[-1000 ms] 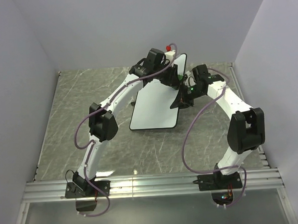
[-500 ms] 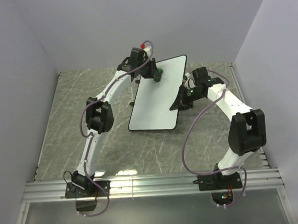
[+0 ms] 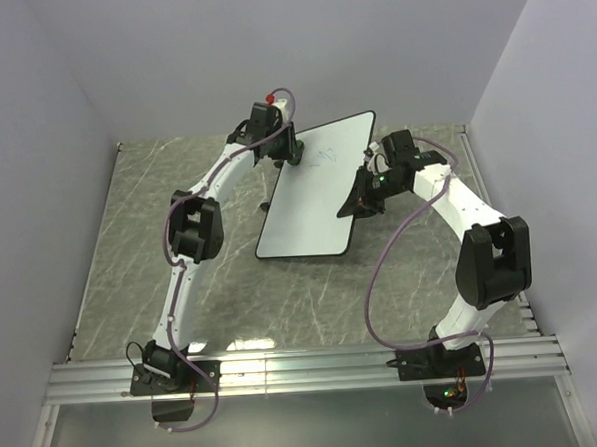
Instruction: Erase the whiteboard
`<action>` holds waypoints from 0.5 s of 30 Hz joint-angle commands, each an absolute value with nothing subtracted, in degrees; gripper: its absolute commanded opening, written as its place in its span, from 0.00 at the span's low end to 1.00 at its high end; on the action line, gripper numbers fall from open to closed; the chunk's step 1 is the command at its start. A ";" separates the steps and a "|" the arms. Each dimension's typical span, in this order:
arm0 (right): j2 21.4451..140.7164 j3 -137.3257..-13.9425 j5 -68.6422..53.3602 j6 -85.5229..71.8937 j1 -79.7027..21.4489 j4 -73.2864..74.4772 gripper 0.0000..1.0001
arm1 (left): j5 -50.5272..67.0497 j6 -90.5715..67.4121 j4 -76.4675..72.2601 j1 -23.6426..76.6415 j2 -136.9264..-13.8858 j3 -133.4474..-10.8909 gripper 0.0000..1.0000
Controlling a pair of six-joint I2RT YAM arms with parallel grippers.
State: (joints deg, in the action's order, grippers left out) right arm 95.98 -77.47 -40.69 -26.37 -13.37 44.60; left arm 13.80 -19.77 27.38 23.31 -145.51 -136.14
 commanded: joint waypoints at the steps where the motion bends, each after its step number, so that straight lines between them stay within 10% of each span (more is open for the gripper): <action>1: 101.77 -76.20 -34.19 -14.94 -18.81 53.61 0.00 | 22.67 -18.11 35.06 31.72 -141.09 -131.14 0.00; 15: 100.90 -75.41 -33.22 -14.59 -18.90 53.17 0.00 | 24.00 -23.64 34.99 34.90 -139.93 -132.46 0.00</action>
State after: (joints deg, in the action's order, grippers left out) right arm 96.97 -78.74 -38.96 -24.67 -13.37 46.57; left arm 19.11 -20.01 31.31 33.26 -136.25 -134.04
